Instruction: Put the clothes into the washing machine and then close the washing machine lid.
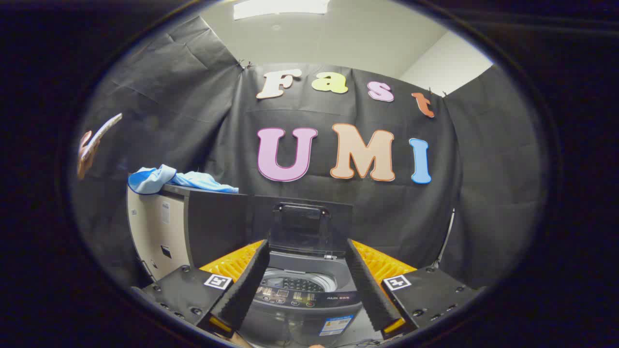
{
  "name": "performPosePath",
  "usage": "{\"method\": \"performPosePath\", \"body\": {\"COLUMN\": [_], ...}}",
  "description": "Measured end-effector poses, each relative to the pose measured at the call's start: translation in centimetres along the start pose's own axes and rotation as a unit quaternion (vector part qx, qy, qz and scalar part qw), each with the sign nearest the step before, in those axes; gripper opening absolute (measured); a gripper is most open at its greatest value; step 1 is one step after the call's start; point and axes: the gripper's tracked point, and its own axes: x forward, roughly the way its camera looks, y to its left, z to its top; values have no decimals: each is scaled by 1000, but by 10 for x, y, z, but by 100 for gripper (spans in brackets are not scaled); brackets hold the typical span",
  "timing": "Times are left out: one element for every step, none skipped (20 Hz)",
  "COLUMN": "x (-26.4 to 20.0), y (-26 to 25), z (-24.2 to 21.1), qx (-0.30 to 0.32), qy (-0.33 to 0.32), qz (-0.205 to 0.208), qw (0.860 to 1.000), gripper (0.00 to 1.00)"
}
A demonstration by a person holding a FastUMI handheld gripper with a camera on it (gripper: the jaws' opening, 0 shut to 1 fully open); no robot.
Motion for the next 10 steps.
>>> {"method": "performPosePath", "body": {"x": [1, 2, 3, 4, 4, 5, 4, 6, 5, 5], "y": [2, 3, 4, 5, 8, 9, 11, 11, 12, 12], "z": [1, 1, 1, 1, 1, 0, 0, 1, -1, -2], "qx": [-1, -2, -2, -2, -2, -3, -4, -6, -7, -7], "qy": [-1, -1, -1, -1, 0, 1, 2, 3, 3, 3], "qz": [1, 2, 3, 4, 6, 6, 7, 8, 8, 8], "qw": [1000, 1000, 1000, 1000, 1000, 1000, 1000, 1000, 1000, 1000], "gripper": [98, 98, 98, 98, 98, 98, 98, 98, 98, 98]}}
